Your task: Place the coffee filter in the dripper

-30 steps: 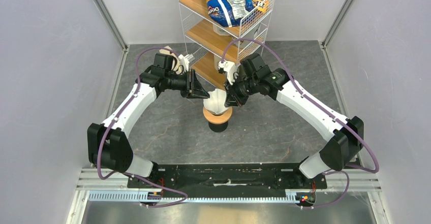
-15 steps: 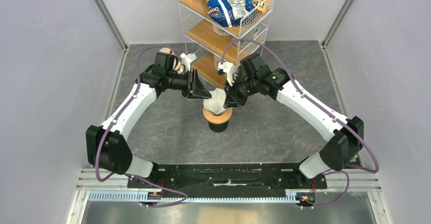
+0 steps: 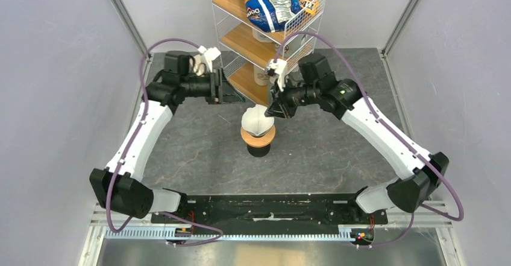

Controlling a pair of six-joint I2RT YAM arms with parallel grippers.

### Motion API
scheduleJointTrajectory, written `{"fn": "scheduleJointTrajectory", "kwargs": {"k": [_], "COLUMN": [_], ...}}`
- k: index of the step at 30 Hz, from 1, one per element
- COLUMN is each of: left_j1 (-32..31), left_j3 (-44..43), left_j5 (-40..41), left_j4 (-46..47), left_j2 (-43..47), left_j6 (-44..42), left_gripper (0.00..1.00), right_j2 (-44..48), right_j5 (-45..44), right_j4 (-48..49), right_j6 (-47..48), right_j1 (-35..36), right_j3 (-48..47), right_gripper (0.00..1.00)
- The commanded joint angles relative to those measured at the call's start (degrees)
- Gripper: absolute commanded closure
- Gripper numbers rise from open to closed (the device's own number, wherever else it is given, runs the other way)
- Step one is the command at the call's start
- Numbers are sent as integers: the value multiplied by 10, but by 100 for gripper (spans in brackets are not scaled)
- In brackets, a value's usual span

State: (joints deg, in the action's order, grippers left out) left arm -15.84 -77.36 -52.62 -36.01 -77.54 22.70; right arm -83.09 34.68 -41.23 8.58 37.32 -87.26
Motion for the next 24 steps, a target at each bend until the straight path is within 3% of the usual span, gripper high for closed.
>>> {"fn": "scheduleJointTrajectory", "kwargs": {"k": [1,5,7,9,15,18,21,24], "left_j1": [80,146,167,189,205,205,205,204], "left_j3": [-48,-70,-82,-99,-145,-126,-86,-32], "left_j5": [-1,4,15,42,182,247,301,331], "left_j4": [-26,-84,-137,-190,-311,-304,-262,-214], "left_j2": [47,58,57,50,8,5,20,36], "left_j6": [-31,-72,-111,-154,-285,-325,-328,-336], "left_gripper": [34,29,16,11,9,8,8,7], "right_j2": [67,116,138,161,217,241,263,286], "right_j5": [-24,-57,-78,-108,-163,-178,-193,-223], "right_j4": [33,33,34,35,36,37,40,50], "right_j6": [-45,-80,-106,-123,-170,-179,-184,-177], "right_j1": [-35,-80,-108,-135,-236,-273,-295,-307], "right_j3": [-16,20,42,66,143,185,233,287], "right_gripper": [78,77,75,71,44,29,3,3]}}
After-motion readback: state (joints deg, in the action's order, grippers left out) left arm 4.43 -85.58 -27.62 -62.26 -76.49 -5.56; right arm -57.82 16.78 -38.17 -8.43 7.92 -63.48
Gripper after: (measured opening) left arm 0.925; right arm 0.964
